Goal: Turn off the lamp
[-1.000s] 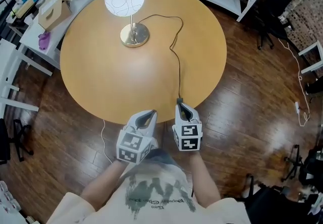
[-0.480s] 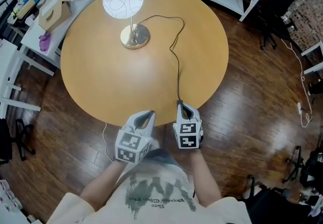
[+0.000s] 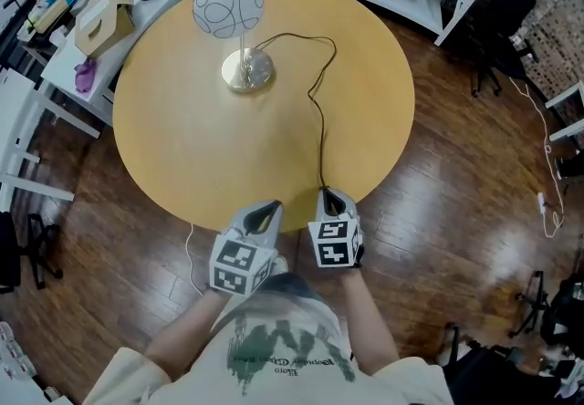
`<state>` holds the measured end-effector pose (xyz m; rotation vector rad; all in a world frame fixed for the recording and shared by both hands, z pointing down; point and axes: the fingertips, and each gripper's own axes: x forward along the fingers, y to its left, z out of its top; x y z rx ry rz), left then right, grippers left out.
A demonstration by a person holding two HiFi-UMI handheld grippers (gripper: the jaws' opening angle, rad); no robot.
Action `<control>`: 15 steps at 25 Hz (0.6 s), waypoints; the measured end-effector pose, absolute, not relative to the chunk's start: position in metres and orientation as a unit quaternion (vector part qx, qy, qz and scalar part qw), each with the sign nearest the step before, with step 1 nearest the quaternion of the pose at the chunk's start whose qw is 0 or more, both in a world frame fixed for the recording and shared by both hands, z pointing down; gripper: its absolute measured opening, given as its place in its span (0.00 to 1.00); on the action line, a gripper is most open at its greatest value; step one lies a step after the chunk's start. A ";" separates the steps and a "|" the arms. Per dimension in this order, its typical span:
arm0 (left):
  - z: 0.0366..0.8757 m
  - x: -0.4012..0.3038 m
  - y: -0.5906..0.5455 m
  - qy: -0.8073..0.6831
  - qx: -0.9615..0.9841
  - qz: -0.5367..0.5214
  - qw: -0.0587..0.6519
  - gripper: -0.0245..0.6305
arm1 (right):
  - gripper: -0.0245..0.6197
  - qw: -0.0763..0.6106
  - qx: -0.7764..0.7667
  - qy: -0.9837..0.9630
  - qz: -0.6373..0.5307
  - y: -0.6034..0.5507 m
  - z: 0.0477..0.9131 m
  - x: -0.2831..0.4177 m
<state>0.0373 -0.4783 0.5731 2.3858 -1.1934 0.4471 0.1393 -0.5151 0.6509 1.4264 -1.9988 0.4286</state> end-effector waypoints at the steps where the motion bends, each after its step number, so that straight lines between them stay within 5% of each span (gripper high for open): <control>1: 0.573 0.036 -0.479 -0.432 0.860 0.160 0.217 0.03 | 0.04 0.315 0.544 -0.760 0.164 -0.515 0.651 0.140; 15: 0.551 0.007 -0.467 -0.460 0.853 0.130 0.210 0.03 | 0.04 0.293 0.554 -0.765 0.148 -0.507 0.619 0.124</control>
